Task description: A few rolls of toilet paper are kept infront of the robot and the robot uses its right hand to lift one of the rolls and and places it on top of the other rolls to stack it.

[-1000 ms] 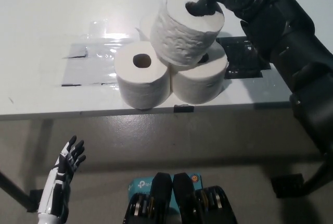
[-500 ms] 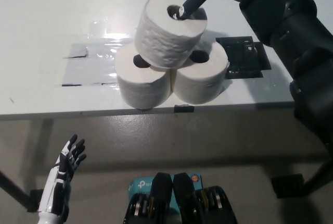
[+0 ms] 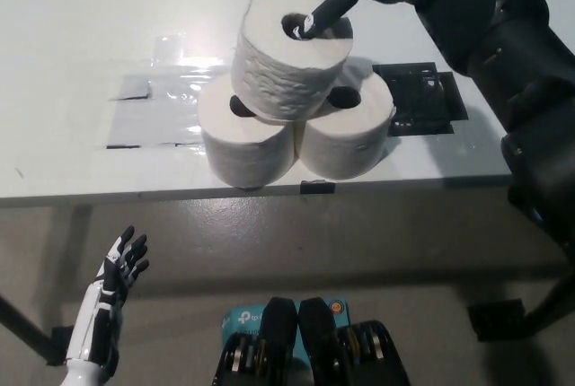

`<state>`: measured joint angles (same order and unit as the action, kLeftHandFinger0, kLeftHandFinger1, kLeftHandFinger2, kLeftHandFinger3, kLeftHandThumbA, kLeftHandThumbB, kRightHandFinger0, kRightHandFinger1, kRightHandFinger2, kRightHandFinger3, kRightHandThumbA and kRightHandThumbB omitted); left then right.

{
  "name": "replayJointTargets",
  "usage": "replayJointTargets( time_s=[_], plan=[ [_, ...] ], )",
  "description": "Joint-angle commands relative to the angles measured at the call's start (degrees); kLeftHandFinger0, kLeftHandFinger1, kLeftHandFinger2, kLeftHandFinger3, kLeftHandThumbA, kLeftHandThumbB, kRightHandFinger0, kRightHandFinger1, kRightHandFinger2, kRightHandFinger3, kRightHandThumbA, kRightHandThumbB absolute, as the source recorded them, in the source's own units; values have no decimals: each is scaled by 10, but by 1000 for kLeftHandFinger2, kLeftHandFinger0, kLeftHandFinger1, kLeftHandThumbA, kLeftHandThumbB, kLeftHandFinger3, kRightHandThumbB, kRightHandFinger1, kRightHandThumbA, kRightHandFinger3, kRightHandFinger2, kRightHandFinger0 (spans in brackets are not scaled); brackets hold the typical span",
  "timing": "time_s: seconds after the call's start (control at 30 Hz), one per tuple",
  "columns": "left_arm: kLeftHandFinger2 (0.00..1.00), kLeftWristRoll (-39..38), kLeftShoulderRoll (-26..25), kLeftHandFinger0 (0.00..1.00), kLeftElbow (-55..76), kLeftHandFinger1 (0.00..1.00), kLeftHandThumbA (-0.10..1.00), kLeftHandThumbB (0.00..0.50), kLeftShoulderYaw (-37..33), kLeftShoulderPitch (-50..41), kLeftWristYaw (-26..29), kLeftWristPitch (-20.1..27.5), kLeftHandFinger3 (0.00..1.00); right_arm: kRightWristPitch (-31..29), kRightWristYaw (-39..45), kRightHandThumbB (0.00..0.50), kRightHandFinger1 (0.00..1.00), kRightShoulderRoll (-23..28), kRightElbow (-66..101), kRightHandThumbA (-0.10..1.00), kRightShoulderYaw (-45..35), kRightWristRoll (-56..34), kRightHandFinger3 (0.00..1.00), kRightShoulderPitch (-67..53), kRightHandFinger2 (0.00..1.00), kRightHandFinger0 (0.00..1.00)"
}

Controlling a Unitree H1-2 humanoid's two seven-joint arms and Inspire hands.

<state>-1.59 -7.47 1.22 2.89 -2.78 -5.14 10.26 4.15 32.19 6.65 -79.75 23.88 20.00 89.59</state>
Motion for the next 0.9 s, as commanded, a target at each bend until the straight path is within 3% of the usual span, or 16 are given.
replayJointTargets(
  time_s=[0.0,0.1,0.13,0.2,0.23,0.33,0.4,0.57,0.6,0.7,0.77,0.87],
  plan=[
    [1000,6,-10,1000,15,1000,1000,69,-3,6,-4,0,1000,10,15,424,1000,20,10,1000,-24,-18,1000,83,1000,1000],
    [1000,7,-11,1000,10,1000,1000,72,-5,5,-5,4,1000,5,27,409,1000,25,7,1000,-29,-16,1000,112,1000,1000],
    [1000,6,-11,1000,10,1000,1000,73,-5,3,-6,4,1000,6,36,434,1000,25,7,1000,-25,-11,1000,124,1000,1000],
    [1000,7,-13,1000,10,1000,1000,99,-6,1,-7,5,1000,-6,51,414,1000,27,6,1000,-25,-12,1000,137,1000,1000],
    [1000,13,-13,1000,10,1000,1000,112,-7,1,-4,5,1000,-14,52,372,1000,28,7,1000,-39,-26,1000,151,1000,1000],
    [1000,11,-13,1000,12,1000,1000,99,-8,1,-5,6,1000,10,47,373,1000,30,7,1000,-66,-43,1000,174,1000,1000],
    [1000,6,-8,1000,11,1000,1000,127,-9,2,-5,-4,1000,27,47,409,1000,35,7,1000,-85,-51,1000,188,1000,1000],
    [1000,13,-8,1000,10,1000,1000,110,-11,1,-2,5,1000,65,42,474,1000,84,48,1000,-169,-109,1000,204,1000,1000],
    [1000,12,-9,1000,10,1000,1000,99,-10,4,-2,5,1000,55,47,463,1000,96,74,976,-184,-117,1000,196,1000,1000],
    [1000,-1,-14,1000,12,1000,1000,74,-2,12,-3,3,1000,64,57,423,1000,138,282,1000,-222,-131,1000,118,1000,1000],
    [1000,-11,-14,1000,12,1000,1000,83,2,19,-4,-7,1000,102,49,431,1000,173,509,1000,-240,-121,1000,23,1000,1000],
    [1000,-15,-18,1000,6,1000,1000,84,8,34,-4,-9,1000,104,35,359,1000,196,715,1000,-303,-152,1000,-88,1000,1000]
  ],
)
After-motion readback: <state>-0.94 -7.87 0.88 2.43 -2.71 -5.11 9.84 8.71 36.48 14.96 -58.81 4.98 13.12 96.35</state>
